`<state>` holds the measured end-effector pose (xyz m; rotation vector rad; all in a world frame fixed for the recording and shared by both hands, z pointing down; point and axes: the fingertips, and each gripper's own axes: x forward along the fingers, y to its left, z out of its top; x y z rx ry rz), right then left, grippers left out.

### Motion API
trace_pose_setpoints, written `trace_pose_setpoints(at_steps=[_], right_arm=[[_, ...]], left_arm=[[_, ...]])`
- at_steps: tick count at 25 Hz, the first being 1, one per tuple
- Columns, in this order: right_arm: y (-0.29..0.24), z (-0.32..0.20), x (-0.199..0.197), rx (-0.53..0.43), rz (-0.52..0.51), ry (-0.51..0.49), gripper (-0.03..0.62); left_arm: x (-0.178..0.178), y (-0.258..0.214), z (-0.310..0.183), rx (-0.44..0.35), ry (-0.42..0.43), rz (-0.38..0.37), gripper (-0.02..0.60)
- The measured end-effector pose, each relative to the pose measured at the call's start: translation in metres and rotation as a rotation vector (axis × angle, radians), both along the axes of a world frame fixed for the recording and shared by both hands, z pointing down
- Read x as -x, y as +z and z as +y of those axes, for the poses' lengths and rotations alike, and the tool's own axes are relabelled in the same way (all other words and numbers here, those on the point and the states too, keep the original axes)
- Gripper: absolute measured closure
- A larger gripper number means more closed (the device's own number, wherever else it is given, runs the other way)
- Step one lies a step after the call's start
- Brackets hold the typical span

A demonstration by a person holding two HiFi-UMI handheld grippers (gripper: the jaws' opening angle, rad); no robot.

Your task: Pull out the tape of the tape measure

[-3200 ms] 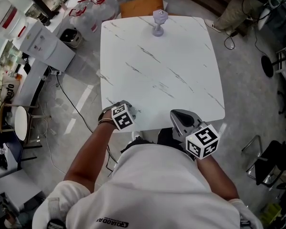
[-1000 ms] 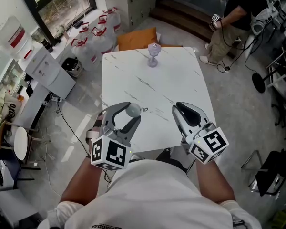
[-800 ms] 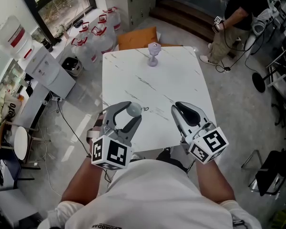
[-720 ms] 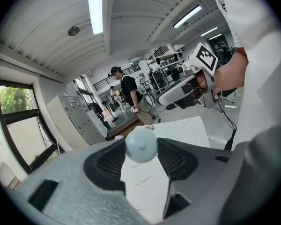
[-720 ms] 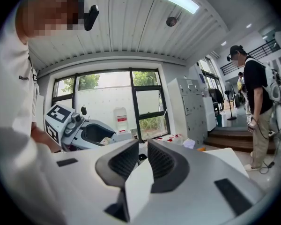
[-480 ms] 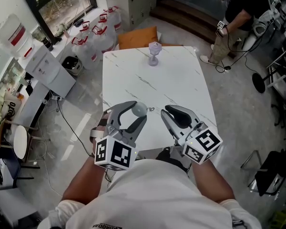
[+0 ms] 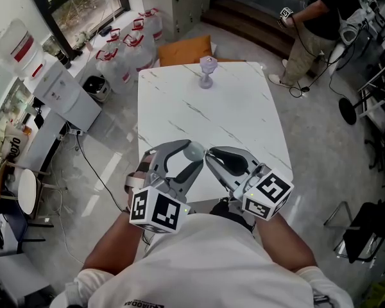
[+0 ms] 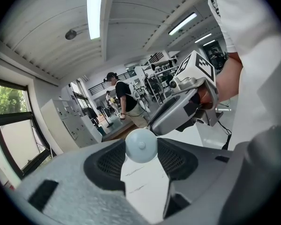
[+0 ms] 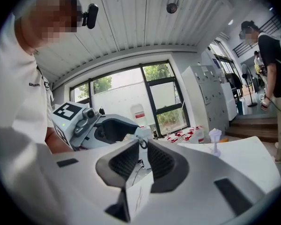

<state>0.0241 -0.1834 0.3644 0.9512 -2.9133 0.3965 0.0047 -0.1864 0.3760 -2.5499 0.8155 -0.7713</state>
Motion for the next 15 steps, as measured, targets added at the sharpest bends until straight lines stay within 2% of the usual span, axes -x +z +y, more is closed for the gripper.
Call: trace_pose_setpoints(at_steps=[7, 15], right_arm=[[-0.004, -0.001, 0.004, -0.024, 0.018, -0.003, 0.569], [0.001, -0.01, -0.012, -0.027, 0.049, 0.074, 0.582]], left_arm=[[0.007, 0.001, -0.006, -0.003, -0.013, -0.009, 0.359], [0.017, 0.011, -0.012, -0.017, -0.04, -0.05, 0.359]])
